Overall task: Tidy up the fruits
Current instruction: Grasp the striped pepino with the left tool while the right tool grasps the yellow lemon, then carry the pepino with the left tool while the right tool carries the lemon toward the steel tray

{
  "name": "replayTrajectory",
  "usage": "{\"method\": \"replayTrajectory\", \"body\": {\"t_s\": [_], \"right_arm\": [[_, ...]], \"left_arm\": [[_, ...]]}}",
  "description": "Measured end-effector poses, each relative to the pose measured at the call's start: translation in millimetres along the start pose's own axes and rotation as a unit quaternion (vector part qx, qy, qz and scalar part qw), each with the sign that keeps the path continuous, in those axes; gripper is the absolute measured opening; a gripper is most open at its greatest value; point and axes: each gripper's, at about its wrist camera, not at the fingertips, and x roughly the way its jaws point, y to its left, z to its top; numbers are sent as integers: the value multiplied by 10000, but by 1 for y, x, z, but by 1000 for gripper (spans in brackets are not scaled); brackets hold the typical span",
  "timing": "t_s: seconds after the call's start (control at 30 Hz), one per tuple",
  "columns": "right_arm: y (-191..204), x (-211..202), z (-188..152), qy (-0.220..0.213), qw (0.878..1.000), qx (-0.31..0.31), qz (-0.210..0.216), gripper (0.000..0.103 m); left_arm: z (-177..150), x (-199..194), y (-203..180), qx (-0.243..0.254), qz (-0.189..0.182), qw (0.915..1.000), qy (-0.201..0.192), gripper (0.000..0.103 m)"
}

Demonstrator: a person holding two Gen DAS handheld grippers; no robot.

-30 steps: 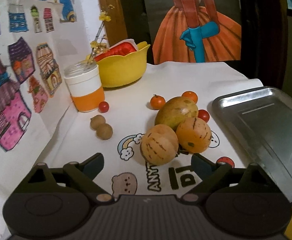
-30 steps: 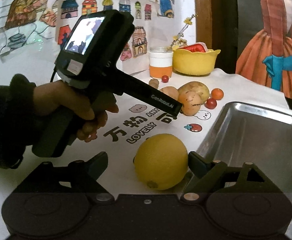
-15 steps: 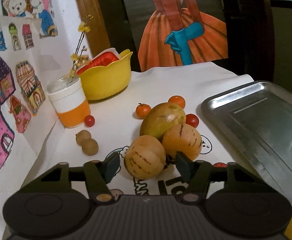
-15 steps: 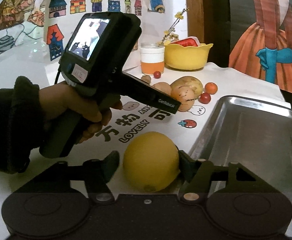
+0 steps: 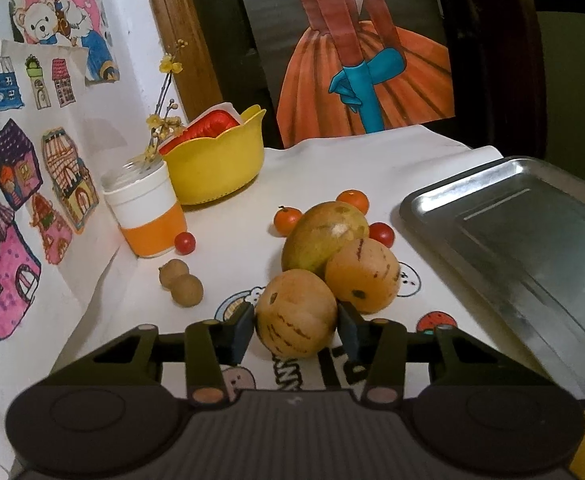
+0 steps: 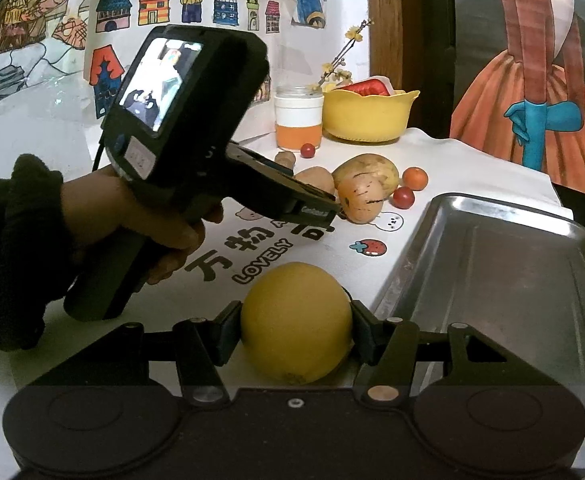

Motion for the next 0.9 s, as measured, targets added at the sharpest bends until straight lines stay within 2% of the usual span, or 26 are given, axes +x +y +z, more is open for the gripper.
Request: {"method": "replayTrajectory", "body": {"t_s": [0.33, 0.63, 0.73, 0.9], "right_arm": [[2, -7, -3, -36, 10000, 9, 18, 59], [6, -19, -8, -87, 10000, -25, 40, 59], [7, -21, -9, -85, 9999, -59, 24, 59], [10, -23, -10, -84, 9999, -110, 21, 59]], "left_arm": [[-9, -26, -7, -63, -230, 9997, 76, 49], [-20, -61, -10, -266, -475, 9980, 306, 49], [-22, -66, -5, -468, -570, 9963, 450, 49], [-23, -66, -5, -400, -543, 9968, 430, 50]]}}
